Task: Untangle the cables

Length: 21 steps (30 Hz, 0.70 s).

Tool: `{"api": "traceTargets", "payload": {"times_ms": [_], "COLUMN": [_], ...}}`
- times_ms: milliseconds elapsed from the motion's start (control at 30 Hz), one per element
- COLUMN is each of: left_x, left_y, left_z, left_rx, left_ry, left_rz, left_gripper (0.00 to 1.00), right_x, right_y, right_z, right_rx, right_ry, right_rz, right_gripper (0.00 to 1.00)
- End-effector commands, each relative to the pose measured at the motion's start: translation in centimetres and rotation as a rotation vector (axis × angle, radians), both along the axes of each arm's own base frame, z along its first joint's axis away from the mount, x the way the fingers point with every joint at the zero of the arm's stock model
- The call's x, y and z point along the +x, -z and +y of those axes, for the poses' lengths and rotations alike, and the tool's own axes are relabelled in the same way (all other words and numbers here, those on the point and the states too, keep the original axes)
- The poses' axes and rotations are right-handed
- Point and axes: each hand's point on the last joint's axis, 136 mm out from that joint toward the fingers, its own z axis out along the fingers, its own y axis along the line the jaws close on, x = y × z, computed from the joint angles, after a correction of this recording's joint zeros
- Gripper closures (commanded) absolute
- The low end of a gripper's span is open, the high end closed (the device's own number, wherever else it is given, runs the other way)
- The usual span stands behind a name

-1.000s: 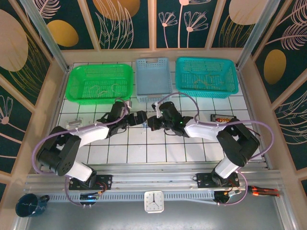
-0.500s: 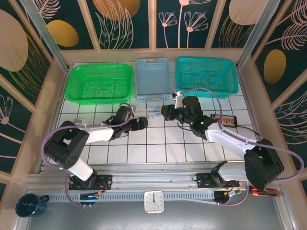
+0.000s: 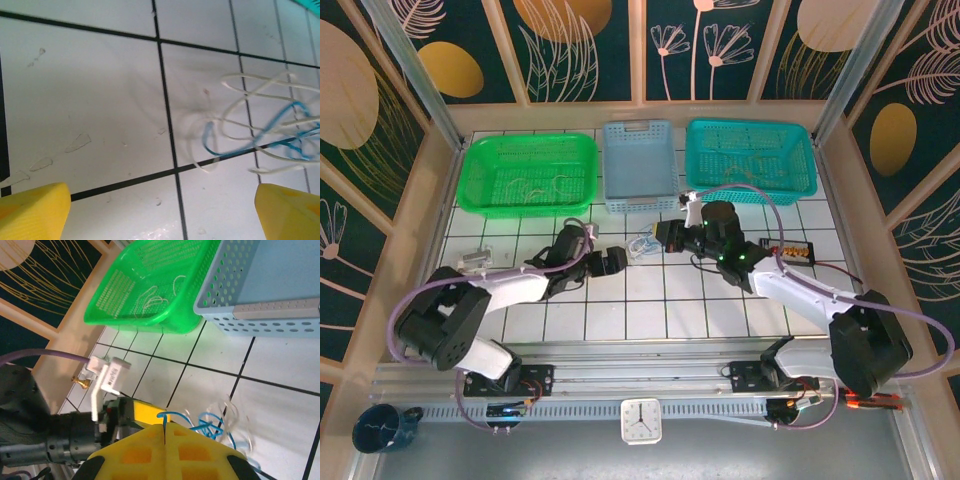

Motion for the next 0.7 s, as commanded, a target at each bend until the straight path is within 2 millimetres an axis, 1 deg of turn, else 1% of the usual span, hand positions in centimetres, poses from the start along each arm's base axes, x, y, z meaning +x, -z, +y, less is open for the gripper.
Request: {"api": "traceTargets", "payload": {"times_ms": [0,200,333,467,667], "left_x": [-0.7,-0.8,-0.8,-0.7,-0.9], "left_y": [-1.6,-5.0,-6.9,-7.5,-6.9], "left_z": [-0.2,-1.4,-2.3,-3.1,-4.4], "left_rx": [-0.028,-0.116,-0.177,-0.222,-0.223], "left_ry": [0.026,0.075,0.108,0.134,0.181], "left_rz": [-0.028,-0.098,-0.132,-0.137,-0.132], "left_gripper": [0.04,0.03,0.03,0.03,0.05], "right_x": [-0.4,-0.5,-0.5,-0.5,-0.4], "right_y": [1.3,2.5,2.6,2.8,2.6], "right_z": [0.1,0.4,0.8,1.1,1.5], "right_rx": [-0.005,-0.022,-0.022,-0.023,-0.020], "right_ry": [-0.018,-0.031,-0.038,-0.043,-0.049], "right_rz": [0.037,0.058,0.061,0.065,0.064], "right_gripper": [1.00,1.00,1.00,1.00,1.00]}}
